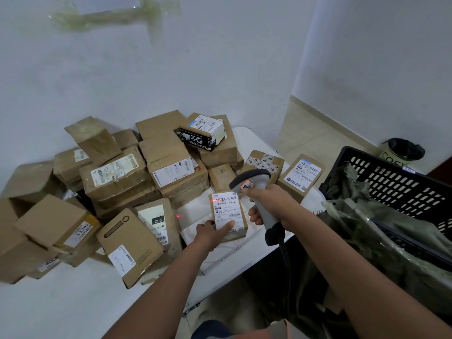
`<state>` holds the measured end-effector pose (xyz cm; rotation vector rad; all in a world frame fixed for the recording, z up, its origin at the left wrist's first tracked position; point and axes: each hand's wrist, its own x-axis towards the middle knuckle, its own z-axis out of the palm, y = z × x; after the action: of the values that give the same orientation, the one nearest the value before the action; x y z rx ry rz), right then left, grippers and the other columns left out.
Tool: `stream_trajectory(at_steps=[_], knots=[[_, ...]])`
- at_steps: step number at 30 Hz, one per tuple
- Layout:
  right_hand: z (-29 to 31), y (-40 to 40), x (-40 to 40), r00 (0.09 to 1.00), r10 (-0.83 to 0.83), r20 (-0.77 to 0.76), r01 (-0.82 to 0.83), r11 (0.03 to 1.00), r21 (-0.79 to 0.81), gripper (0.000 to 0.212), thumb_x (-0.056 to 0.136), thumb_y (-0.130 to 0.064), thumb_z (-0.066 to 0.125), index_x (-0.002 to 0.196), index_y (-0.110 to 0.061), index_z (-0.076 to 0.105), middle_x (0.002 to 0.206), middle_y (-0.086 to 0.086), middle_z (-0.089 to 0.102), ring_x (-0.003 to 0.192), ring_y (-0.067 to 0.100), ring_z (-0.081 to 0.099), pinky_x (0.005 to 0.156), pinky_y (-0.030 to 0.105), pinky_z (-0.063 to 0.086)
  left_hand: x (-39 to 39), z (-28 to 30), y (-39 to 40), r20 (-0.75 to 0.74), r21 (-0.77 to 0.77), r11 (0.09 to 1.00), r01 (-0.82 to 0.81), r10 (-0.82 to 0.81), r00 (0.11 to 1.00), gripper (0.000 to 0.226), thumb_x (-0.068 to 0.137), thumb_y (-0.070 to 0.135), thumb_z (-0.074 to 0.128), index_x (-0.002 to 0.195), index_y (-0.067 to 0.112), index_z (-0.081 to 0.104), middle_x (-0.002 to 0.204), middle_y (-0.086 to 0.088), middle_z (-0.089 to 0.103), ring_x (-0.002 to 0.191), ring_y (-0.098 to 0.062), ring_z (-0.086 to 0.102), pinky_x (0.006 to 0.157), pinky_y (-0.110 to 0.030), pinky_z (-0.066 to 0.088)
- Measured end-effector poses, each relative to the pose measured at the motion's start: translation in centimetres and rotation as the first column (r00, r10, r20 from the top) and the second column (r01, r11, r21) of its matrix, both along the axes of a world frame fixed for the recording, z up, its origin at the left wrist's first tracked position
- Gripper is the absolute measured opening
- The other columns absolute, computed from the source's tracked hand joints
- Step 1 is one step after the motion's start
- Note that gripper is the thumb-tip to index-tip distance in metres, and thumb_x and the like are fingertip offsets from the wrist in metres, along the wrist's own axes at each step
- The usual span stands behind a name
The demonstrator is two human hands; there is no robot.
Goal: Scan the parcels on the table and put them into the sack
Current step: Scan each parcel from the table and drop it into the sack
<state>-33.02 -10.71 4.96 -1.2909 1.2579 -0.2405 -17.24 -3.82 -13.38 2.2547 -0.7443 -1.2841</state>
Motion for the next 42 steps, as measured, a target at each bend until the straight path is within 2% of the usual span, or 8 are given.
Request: stream_trajectory(at_steps=[13,19,26,30,33,36,39,42], knots=[[-0.6,-0.3,-0.6,0.998,-0.042,0.037,0.041,0.999,0.013,0.033,0.092,-0.032,0.065,0.102,-0.001,0.058,0.061,0.013,0.067,0.048,0.019,0.064,0.049,0.026,0.053,0.0,1.0,0.3,-0.015,0.003,1.0,-0.008,0.008,1.0,0.093,0.07,0.08,0.06,0.142,0.024,0.045,0.145,-0.008,0.043,0.121,-0.028,0.051,0.085,-0.039,0.057],[-2.6,-0.7,-3.2,0.992,-0.129,-0.002,0.128,0.989,0.08,0.031,0.094,-0.035,0.063,0.097,-0.005,0.057,0.066,0.013,0.067,0.051,0.019,0.064,0.048,0.025,0.051,-0.9,3.8,-1.0,0.244,-0.192,0.981,-0.019,0.066,0.968,0.098,0.082,0.062,0.065,0.155,0.028,0.01,0.162,-0.011,-0.002,0.144,-0.036,0.024,0.112,-0.048,0.035],[-7.2,-0.4,-9.0,0.943,-0.331,-0.03,0.332,0.928,0.167,0.038,0.093,-0.037,0.065,0.098,0.0,0.058,0.065,0.015,0.065,0.053,0.023,0.063,0.053,0.029,0.051,-5.0,4.9,-4.4,0.446,0.078,0.964,0.255,-0.262,0.856,0.111,0.077,0.062,0.07,0.154,0.035,-0.006,0.155,-0.011,-0.034,0.143,-0.041,0.009,0.109,-0.056,0.032],[-9.6,0.1,-13.9,0.873,-0.483,-0.066,0.485,0.848,0.215,0.042,0.093,-0.038,0.065,0.096,0.004,0.062,0.067,0.015,0.063,0.055,0.023,0.061,0.052,0.03,0.049,-6.4,4.8,-3.9,0.45,0.006,0.925,0.381,-0.343,0.825,0.096,0.081,0.052,0.068,0.153,0.037,0.006,0.158,0.0,-0.023,0.137,-0.04,0.021,0.106,-0.051,0.038],[-11.4,0.9,-18.7,0.786,-0.613,-0.074,0.609,0.75,0.258,0.043,0.093,-0.039,0.065,0.096,0.004,0.063,0.07,0.017,0.063,0.06,0.025,0.062,0.056,0.033,0.05,-8.9,5.7,-3.8,0.297,-0.114,0.876,0.47,-0.421,0.857,0.084,0.086,0.043,0.066,0.152,0.04,0.014,0.156,0.007,-0.001,0.135,-0.031,0.03,0.102,-0.041,0.043],[-13.0,2.1,-23.5,0.669,-0.736,-0.108,0.729,0.619,0.293,0.041,0.094,-0.038,0.064,0.095,0.003,0.061,0.071,0.016,0.061,0.061,0.025,0.059,0.058,0.034,0.05,-12.5,7.0,-4.0,-0.177,-0.171,0.901,0.398,-0.426,0.887,0.058,0.094,0.04,0.057,0.146,0.045,0.029,0.141,0.003,0.031,0.118,-0.02,0.047,0.084,-0.029,0.05],[-14.7,3.6,-27.8,0.549,-0.82,-0.16,0.821,0.493,0.287,0.044,0.094,-0.04,0.063,0.103,0.003,0.06,0.069,0.014,0.059,0.06,0.023,0.057,0.056,0.032,0.047,-16.4,5.6,-3.6,-0.615,-0.023,0.942,0.336,-0.279,0.738,0.039,0.098,0.043,0.051,0.136,0.036,0.046,0.123,-0.01,0.055,0.109,-0.029,0.058,0.094,-0.043,0.05],[-15.9,5.2,-31.3,0.474,-0.86,-0.187,0.856,0.401,0.328,0.04,0.096,-0.037,0.062,0.101,0.002,0.058,0.07,0.014,0.057,0.06,0.022,0.056,0.055,0.031,0.047,-20.5,1.4,-3.0,-0.747,0.234,0.924,0.304,-0.03,0.664,0.026,0.093,0.042,0.061,0.099,0.017,0.061,0.091,-0.013,0.065,0.089,-0.028,0.065,0.092,-0.044,0.051]])
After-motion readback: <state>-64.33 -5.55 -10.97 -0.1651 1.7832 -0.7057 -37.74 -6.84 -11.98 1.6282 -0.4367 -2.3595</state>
